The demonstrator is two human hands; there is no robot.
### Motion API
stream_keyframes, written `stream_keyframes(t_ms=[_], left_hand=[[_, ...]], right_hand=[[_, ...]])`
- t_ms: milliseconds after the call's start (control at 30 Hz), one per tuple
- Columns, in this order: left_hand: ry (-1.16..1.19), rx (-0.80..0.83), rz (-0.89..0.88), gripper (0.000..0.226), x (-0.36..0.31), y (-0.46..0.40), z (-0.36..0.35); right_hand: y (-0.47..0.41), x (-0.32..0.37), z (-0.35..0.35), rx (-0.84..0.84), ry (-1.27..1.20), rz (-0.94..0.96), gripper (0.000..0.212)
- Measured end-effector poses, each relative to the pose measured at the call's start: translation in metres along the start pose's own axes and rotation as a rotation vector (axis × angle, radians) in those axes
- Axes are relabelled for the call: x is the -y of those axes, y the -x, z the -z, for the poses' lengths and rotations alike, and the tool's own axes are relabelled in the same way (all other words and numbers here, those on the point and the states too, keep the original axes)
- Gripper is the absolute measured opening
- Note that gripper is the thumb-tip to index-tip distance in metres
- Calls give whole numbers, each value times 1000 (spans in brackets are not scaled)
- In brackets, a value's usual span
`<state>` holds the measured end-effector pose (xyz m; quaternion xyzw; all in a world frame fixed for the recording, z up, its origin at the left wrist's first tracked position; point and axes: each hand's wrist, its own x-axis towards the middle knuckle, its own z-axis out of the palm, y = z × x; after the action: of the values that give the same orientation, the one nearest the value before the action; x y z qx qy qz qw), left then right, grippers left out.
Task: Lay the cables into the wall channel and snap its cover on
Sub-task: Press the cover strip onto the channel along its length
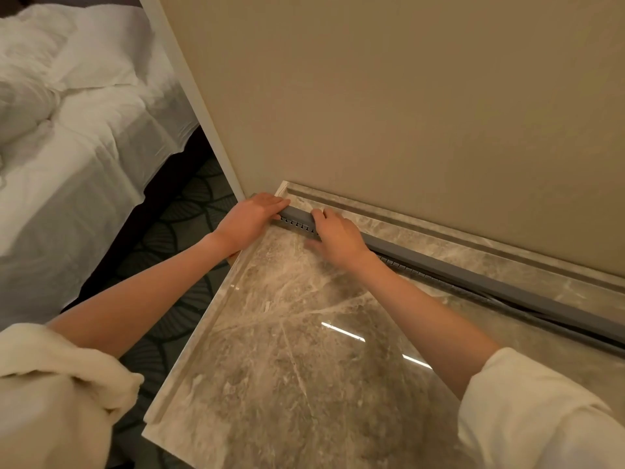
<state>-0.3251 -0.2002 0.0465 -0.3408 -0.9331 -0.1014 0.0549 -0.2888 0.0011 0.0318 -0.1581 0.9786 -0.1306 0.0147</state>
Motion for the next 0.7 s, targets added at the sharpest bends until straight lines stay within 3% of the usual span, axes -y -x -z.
stream_keyframes(t_ms=[233,400,567,700], left_hand=[[-53,-48,67,44,0,8,-16],[-177,-14,61,56,-8,13,-20],[-332,-157,-98,33,0,18,-10],[-406,-300,-244,28,2,26,-8]], right_hand=[[-4,-1,-10,-43,240,92,32],[-7,-1,-2,23,218,134,31],[0,3,13,96,121,185,29],[3,4,22,137,-30,167,31]])
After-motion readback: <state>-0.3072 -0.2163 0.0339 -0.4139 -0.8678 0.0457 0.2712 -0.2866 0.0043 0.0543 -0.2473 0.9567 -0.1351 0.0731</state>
